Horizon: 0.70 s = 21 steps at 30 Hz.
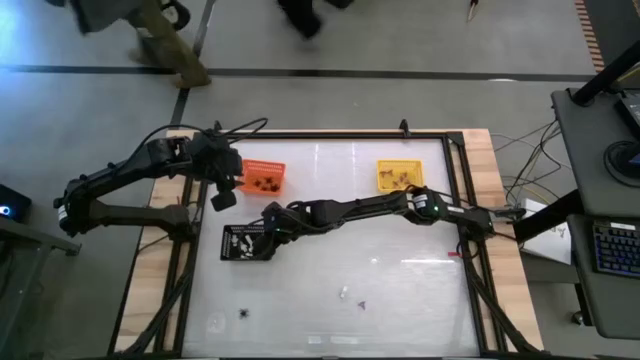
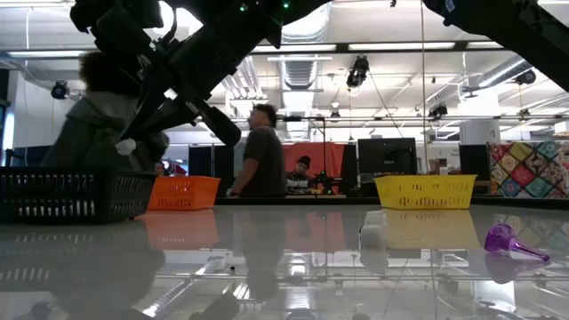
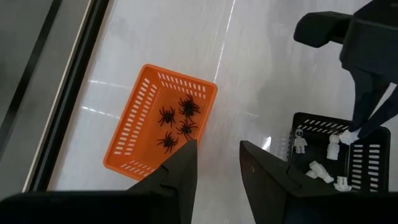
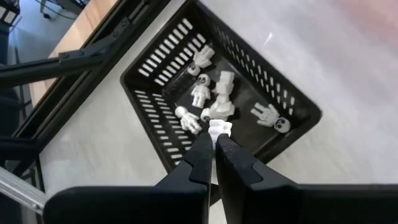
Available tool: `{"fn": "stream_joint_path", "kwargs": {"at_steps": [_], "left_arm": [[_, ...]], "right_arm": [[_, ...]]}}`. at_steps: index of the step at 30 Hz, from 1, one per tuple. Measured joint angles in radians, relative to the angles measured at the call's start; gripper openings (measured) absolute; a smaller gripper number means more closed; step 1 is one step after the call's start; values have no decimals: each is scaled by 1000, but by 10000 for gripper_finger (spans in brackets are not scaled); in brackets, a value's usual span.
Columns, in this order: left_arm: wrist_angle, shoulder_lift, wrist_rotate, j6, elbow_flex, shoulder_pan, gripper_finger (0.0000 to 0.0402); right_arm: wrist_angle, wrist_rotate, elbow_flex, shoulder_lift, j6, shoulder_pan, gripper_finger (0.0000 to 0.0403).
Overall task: Sort Halloween decoration
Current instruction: Put the white skeleton toy into the black bin, then put the black spider toy into the orange bin
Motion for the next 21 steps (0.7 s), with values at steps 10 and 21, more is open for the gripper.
{"fn": "stream_joint_path", "kwargs": {"at_steps": [10, 21], "left_arm": [[-1, 0, 0, 0, 0, 0, 103], [-33, 0, 5, -32, 0, 0, 103]], "right_arm": [[8, 9, 0, 0, -37, -6, 44], [-51, 17, 13, -12, -86, -18, 135]]}}
